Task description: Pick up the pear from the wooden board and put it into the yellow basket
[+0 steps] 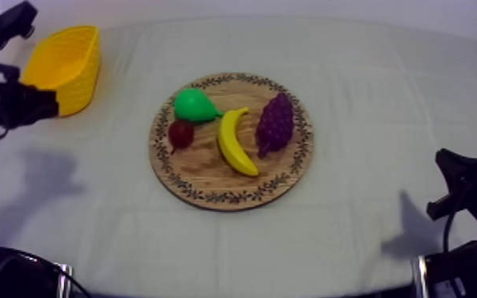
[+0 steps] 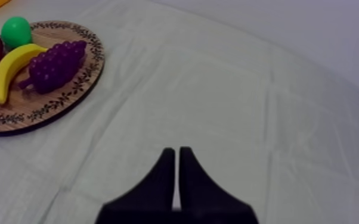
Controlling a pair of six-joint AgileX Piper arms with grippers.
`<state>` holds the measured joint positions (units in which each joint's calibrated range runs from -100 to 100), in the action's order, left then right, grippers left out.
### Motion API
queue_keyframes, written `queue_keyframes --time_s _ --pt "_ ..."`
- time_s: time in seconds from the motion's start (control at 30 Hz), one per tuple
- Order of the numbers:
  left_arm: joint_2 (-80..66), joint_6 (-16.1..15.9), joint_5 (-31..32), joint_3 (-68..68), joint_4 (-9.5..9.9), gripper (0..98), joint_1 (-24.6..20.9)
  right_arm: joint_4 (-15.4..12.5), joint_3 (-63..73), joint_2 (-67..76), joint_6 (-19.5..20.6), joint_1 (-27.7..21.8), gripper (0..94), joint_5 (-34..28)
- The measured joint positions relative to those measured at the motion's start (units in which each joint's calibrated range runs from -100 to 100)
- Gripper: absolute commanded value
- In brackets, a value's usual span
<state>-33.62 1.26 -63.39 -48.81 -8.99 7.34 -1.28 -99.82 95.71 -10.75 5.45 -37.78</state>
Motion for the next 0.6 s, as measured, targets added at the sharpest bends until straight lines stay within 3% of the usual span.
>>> queue_keyframes --time_s 0.23,0.6 --pt "13.08 3.06 -4.53 12.07 0.86 0.0 4.6 0.0 0.0 0.0 0.0 0.0 0.4 0.0" --pt "32.58 2.23 -12.95 30.99 4.52 0.0 8.88 0.0 0.0 0.0 0.03 0.0 0.4 0.0"
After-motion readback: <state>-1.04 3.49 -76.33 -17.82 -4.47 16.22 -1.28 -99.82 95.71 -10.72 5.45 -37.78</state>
